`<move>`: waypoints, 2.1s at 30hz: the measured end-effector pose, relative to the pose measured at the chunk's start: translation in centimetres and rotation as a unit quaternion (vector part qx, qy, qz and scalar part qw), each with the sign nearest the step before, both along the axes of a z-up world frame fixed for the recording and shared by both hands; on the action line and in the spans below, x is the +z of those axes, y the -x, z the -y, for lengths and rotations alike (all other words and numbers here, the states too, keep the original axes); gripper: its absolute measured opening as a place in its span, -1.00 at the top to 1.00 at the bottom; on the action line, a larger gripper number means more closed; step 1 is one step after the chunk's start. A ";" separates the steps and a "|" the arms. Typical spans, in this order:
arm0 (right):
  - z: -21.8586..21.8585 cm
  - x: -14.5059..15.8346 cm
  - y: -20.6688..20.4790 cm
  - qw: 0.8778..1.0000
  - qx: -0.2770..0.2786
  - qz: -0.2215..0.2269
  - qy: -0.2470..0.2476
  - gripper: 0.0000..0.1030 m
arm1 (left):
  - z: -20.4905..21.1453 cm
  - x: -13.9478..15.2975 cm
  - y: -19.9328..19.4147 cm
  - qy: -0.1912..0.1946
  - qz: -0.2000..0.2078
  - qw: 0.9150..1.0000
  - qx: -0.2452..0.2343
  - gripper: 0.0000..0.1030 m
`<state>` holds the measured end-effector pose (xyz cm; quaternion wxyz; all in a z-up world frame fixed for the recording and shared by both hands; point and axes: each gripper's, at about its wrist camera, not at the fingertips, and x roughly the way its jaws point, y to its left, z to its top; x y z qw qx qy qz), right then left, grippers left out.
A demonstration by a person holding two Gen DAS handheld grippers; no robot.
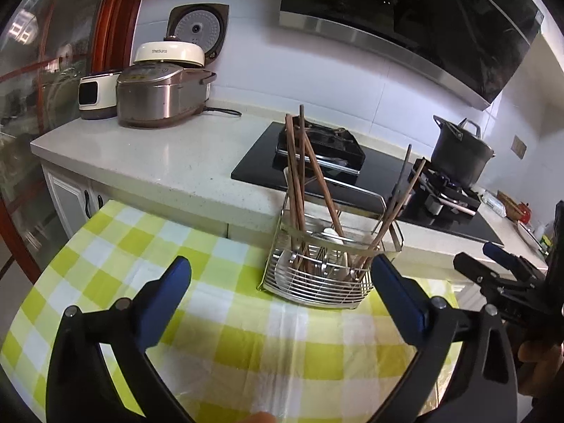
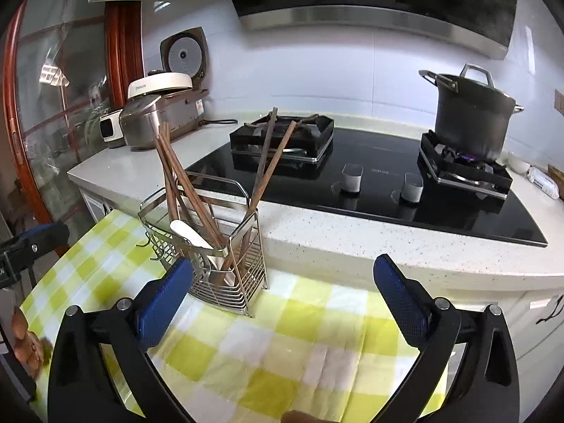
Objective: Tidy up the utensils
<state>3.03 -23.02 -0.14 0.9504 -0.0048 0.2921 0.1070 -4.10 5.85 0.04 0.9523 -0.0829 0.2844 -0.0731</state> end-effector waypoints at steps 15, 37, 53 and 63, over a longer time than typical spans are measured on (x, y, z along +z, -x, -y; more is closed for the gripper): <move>-1.3 1.0 -0.8 1.000 0.008 0.000 0.010 -0.74 | 1.5 0.8 -1.2 -0.008 -0.002 0.999 -0.036 -0.71; -7.0 0.4 -8.4 0.994 0.040 -0.101 0.011 0.91 | 6.5 0.1 -11.8 -0.034 -0.098 0.991 -0.085 1.00; -6.9 0.4 -8.9 0.994 0.043 -0.097 0.011 0.91 | 6.6 -0.7 -11.9 -0.041 -0.100 0.990 -0.090 1.00; -6.8 0.7 -9.0 0.995 0.045 -0.089 0.014 0.91 | 6.3 -0.7 -11.9 -0.041 -0.096 0.991 -0.084 1.00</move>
